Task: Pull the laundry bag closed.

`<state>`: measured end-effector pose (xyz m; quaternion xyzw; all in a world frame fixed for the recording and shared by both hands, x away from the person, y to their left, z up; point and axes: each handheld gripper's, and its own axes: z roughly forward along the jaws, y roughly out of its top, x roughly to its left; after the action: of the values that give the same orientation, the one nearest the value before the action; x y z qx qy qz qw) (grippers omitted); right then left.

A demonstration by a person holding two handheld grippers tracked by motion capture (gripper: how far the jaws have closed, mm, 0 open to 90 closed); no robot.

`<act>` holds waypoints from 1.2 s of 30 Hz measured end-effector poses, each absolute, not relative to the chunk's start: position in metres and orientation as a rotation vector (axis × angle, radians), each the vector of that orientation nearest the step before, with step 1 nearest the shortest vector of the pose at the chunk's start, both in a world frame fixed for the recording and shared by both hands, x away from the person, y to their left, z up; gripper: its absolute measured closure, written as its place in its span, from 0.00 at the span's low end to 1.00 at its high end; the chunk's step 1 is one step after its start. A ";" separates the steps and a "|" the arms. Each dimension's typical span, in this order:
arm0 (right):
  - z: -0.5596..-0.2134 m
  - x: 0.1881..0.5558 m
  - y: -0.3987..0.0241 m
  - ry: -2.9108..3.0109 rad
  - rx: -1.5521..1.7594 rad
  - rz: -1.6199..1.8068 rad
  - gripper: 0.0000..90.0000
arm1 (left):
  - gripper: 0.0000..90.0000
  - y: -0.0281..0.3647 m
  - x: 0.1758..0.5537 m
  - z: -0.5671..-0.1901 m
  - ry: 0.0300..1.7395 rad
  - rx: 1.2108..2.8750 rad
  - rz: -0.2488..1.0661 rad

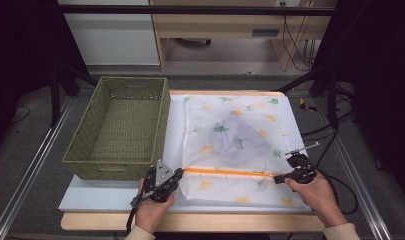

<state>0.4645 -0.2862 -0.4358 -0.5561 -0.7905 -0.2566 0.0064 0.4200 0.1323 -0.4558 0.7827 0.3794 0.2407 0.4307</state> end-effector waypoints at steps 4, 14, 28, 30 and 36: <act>-0.436 0.464 -0.286 -2.484 -1.737 -0.786 1.00 | 0.96 0.132 0.420 -0.456 0.946 1.953 0.599; -0.435 0.464 -0.287 -2.489 -1.750 -0.752 1.00 | 0.96 0.132 0.420 -0.456 0.944 1.958 0.603; -0.434 0.463 -0.303 -2.457 -1.793 -0.746 1.00 | 0.96 0.131 0.420 -0.457 0.945 1.960 0.603; -0.435 0.463 -0.305 -2.458 -1.800 -0.730 1.00 | 0.96 0.132 0.420 -0.456 0.948 1.957 0.600; -0.435 0.463 -0.312 -2.447 -1.820 -0.731 1.00 | 0.96 0.132 0.420 -0.456 0.944 1.960 0.600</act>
<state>0.4627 -0.3122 -0.4346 -0.5803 -0.7803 -0.2333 0.0030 0.4200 0.1317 -0.4565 0.7848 0.3780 0.2404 0.4282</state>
